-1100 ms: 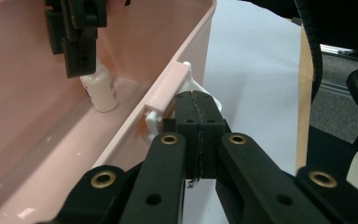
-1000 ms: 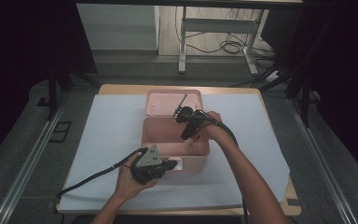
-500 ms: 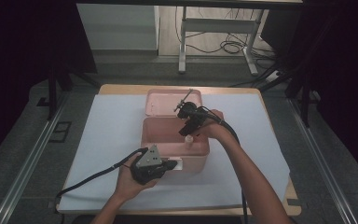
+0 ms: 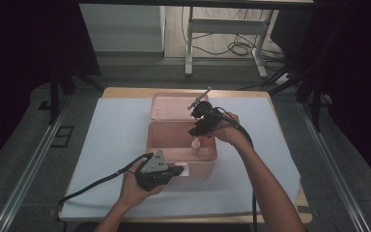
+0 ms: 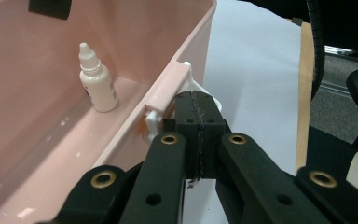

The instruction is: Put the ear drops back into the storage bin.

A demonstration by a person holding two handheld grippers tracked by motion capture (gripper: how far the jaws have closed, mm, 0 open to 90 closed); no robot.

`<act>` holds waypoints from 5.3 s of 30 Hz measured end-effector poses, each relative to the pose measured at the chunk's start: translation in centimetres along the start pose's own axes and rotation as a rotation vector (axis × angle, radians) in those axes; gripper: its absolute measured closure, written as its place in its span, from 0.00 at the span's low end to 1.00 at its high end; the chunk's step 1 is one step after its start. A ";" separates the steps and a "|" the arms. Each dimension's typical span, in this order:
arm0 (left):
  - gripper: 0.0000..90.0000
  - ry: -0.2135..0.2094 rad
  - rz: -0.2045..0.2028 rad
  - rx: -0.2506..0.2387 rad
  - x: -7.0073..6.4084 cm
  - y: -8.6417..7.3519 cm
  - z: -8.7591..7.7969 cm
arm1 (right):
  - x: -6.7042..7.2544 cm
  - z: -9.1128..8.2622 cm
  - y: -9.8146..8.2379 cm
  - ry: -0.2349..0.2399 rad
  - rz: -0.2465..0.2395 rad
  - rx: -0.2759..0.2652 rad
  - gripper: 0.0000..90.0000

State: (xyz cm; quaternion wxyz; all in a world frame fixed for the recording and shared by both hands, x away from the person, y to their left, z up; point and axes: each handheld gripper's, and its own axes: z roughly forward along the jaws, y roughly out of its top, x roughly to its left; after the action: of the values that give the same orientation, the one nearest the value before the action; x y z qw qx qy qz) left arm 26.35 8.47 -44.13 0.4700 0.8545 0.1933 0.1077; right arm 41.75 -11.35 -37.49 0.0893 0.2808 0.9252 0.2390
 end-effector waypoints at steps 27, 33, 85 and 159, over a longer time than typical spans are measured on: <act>1.00 0.003 0.006 0.003 0.0 0.0 0.0 | -1.7 -3.0 -3.2 0.000 0.078 -0.152 0.66; 1.00 0.003 0.007 0.000 0.0 0.0 0.0 | -2.2 -3.6 -4.0 -0.010 0.095 -0.173 0.66; 1.00 -0.007 -0.003 -0.005 0.0 -0.1 0.0 | -8.0 -1.5 -2.8 -0.128 0.326 -0.189 0.62; 1.00 -0.002 0.004 -0.010 0.0 -0.2 0.0 | -12.0 5.2 1.5 -0.221 0.525 -0.089 0.87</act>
State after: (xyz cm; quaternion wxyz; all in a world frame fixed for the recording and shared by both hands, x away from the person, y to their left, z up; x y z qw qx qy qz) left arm 26.33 8.56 -44.30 0.4741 0.8527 0.1906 0.1086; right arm 53.97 -14.96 -40.93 0.1372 0.5307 0.7941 0.2624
